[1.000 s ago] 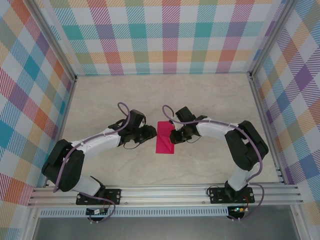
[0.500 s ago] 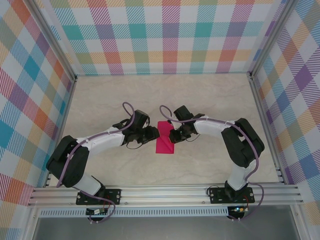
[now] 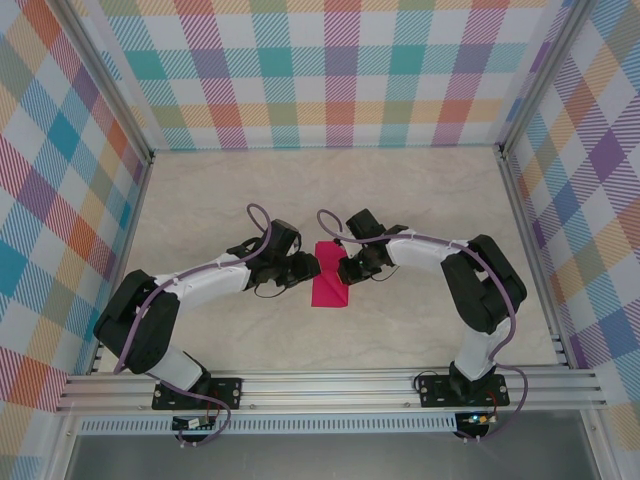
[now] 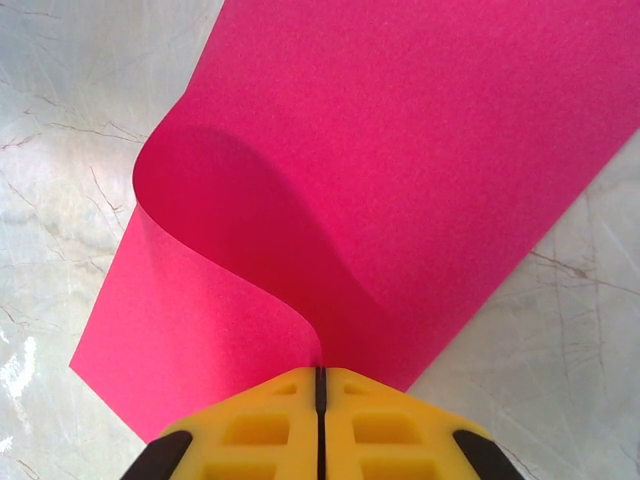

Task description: Fold a paper plane with a square sheet of paper (pick it up from the middle)

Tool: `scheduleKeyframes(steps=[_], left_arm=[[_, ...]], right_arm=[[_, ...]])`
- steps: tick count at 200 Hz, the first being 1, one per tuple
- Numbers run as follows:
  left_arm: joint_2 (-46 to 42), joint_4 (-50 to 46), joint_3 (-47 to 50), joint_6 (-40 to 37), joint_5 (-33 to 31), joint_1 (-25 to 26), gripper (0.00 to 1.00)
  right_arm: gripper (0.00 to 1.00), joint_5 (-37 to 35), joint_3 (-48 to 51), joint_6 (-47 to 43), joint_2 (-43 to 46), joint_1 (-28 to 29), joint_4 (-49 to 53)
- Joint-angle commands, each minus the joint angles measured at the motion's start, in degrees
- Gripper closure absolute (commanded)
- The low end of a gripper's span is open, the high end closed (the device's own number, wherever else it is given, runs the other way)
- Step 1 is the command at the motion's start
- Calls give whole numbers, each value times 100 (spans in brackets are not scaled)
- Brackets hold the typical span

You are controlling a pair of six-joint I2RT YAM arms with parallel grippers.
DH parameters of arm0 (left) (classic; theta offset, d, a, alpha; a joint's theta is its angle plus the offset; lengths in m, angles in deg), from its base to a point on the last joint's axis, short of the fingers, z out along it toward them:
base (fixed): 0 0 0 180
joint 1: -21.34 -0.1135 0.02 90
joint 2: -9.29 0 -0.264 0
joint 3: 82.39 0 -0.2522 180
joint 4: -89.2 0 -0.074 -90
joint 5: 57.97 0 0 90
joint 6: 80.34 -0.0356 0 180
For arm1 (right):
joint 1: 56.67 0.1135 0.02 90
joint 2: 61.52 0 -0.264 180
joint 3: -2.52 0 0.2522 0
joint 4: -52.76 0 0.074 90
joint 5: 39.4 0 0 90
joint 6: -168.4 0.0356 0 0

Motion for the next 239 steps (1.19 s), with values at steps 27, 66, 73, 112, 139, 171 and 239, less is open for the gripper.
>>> scheduleKeyframes(steps=[27,66,73,112,139,171,239], left_arm=[[114,-60,-155,-56,-62,60,65],[155,-50,-157,-60,-31,69,65],[149,-54,-156,-61,-31,71,65],[149,-56,-160,-59,-40,75,66],[175,-40,-184,-58,-18,75,67],[185,-38,-177,-52,-26,75,69],[193,-7,-179,-34,-33,75,70]], right_arm=[[92,-96,14,46,-13,-41,62],[92,-100,79,111,45,-41,46],[92,-112,70,118,41,-41,55],[92,-95,96,171,64,-42,27],[92,-134,37,166,-20,-42,51],[92,-181,61,212,-6,-39,39],[92,-240,88,234,-95,-41,29]])
